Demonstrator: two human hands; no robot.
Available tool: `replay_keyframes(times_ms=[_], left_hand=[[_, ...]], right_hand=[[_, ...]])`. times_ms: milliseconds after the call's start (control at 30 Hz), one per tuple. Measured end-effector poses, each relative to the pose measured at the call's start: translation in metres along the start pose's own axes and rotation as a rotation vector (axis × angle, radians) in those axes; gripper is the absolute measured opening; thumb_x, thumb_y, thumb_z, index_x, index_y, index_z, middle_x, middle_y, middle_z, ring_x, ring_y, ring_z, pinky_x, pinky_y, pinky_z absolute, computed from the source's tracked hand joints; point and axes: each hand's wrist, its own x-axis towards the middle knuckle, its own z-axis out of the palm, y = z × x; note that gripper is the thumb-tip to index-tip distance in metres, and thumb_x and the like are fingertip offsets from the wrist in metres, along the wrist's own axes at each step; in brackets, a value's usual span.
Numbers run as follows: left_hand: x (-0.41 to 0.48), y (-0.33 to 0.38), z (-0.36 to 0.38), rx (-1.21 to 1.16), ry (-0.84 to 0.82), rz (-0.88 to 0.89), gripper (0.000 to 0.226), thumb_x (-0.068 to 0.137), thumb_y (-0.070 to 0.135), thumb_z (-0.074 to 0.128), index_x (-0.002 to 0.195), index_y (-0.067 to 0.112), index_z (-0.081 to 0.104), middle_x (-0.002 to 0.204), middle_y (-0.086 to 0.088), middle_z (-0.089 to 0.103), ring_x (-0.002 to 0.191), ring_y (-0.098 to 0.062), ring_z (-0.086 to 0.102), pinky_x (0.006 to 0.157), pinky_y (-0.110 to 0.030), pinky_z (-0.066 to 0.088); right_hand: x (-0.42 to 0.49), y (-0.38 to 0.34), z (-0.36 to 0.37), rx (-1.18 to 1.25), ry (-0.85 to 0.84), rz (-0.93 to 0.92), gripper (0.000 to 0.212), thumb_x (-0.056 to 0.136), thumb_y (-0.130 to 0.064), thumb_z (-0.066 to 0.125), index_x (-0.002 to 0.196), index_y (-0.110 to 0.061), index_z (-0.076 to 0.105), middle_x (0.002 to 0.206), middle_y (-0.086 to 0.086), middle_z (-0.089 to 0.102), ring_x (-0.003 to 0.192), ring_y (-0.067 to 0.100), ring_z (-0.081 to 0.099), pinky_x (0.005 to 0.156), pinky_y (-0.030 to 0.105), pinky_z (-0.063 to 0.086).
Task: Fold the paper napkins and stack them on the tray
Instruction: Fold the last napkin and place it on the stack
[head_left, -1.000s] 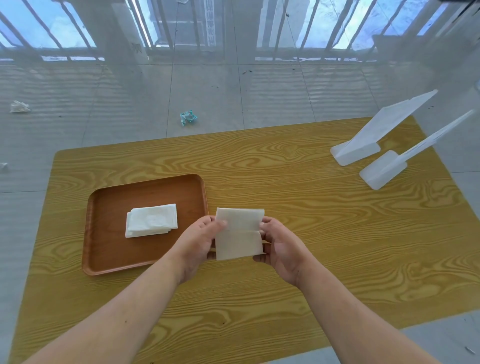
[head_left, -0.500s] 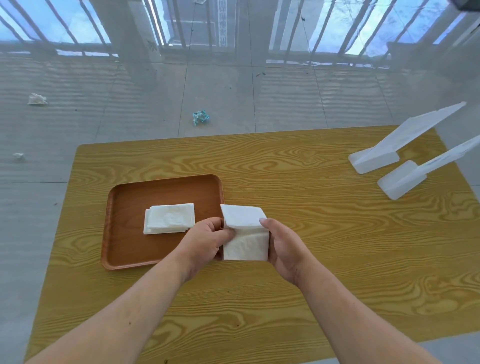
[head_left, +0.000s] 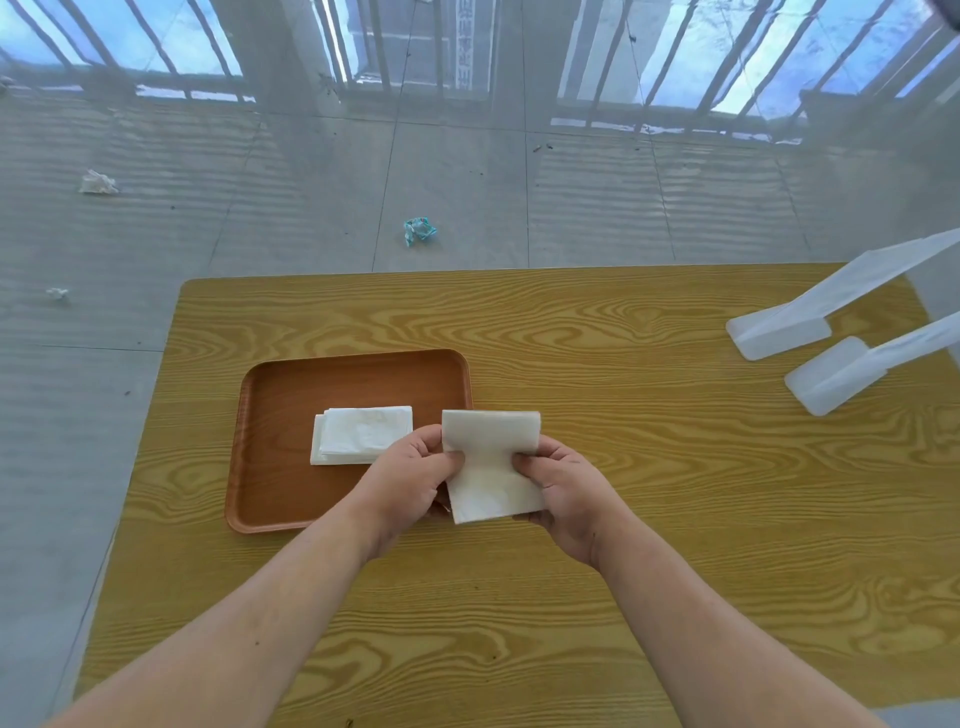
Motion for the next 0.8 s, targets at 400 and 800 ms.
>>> replay_keyframes(times_ms=[400, 800], left_hand=[[0.000, 0.004, -0.015, 0.022, 0.090, 0.043, 0.043, 0.092, -0.002, 0.074, 0.125, 0.024, 0.064, 0.107, -0.021, 0.075, 0.090, -0.029, 0.079, 0.071, -0.034, 0.065], [-0.008, -0.006, -0.111, 0.305, 0.502, 0.216, 0.036, 0.084, 0.032, 0.088, 0.107, 0.038, 0.061, 0.082, 0.000, 0.074, 0.076, -0.012, 0.074, 0.063, -0.023, 0.054]], right_hand=[[0.004, -0.002, -0.004, -0.124, -0.001, -0.001, 0.040, 0.094, 0.001, 0.062, 0.127, -0.020, 0.068, 0.098, 0.007, 0.077, 0.074, 0.014, 0.071, 0.061, 0.031, 0.055], [0.048, -0.011, 0.092, -0.512, 0.158, -0.089, 0.031, 0.086, -0.006, 0.078, 0.113, -0.017, 0.068, 0.090, 0.008, 0.081, 0.076, 0.024, 0.077, 0.069, 0.037, 0.063]])
